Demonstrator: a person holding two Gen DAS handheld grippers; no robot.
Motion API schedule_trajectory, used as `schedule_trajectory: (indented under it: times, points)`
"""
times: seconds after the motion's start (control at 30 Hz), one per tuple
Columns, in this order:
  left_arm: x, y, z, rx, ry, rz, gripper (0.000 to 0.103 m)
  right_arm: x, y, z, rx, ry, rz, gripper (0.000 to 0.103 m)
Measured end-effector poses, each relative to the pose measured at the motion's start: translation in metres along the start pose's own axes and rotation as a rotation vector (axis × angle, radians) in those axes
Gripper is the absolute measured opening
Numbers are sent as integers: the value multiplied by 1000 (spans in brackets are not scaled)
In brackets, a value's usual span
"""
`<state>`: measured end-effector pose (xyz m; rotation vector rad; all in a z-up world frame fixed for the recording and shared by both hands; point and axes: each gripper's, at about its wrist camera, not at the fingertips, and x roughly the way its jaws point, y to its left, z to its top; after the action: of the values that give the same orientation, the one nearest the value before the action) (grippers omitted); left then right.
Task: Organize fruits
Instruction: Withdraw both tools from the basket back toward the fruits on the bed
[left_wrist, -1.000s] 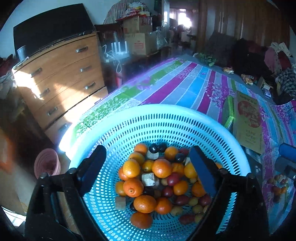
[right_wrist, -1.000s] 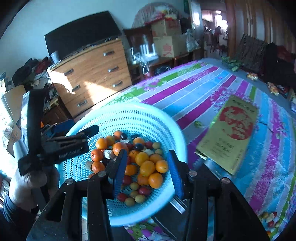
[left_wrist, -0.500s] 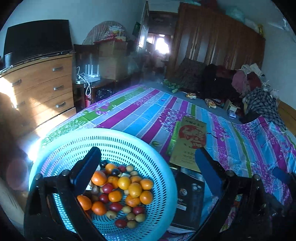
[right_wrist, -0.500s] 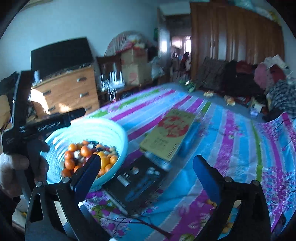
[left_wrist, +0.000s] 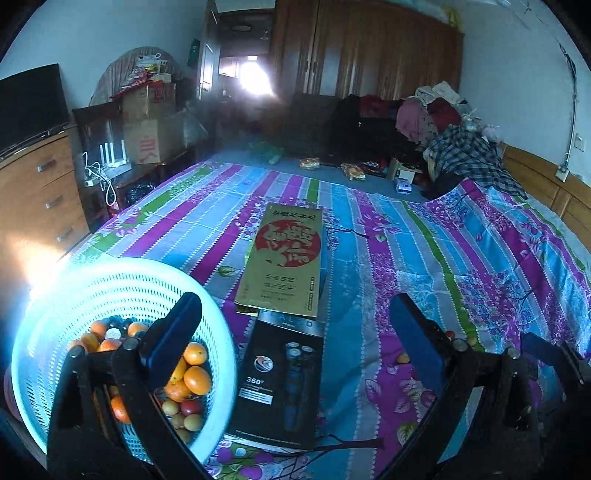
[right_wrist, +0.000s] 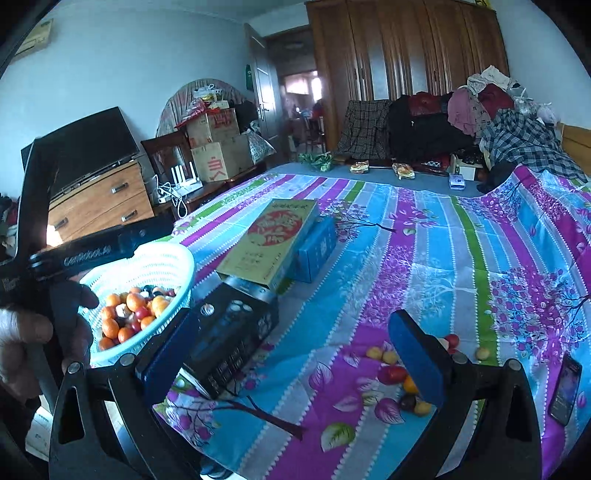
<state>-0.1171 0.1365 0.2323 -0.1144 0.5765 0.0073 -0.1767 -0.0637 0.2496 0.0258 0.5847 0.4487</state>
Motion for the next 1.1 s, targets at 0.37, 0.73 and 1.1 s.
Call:
schedule_trajectory:
  times: [0.37, 0.73, 1.1]
  points:
    - [2, -16, -14, -17, 57, -45, 102, 2, -4, -21, -7, 79, 80, 103]
    - [19, -29, -24, 24, 66, -53, 102, 31, 15, -58, -85, 156, 128, 103]
    - [128, -108, -72, 175, 323, -249, 98, 11, -105, -96, 146, 161, -118, 103]
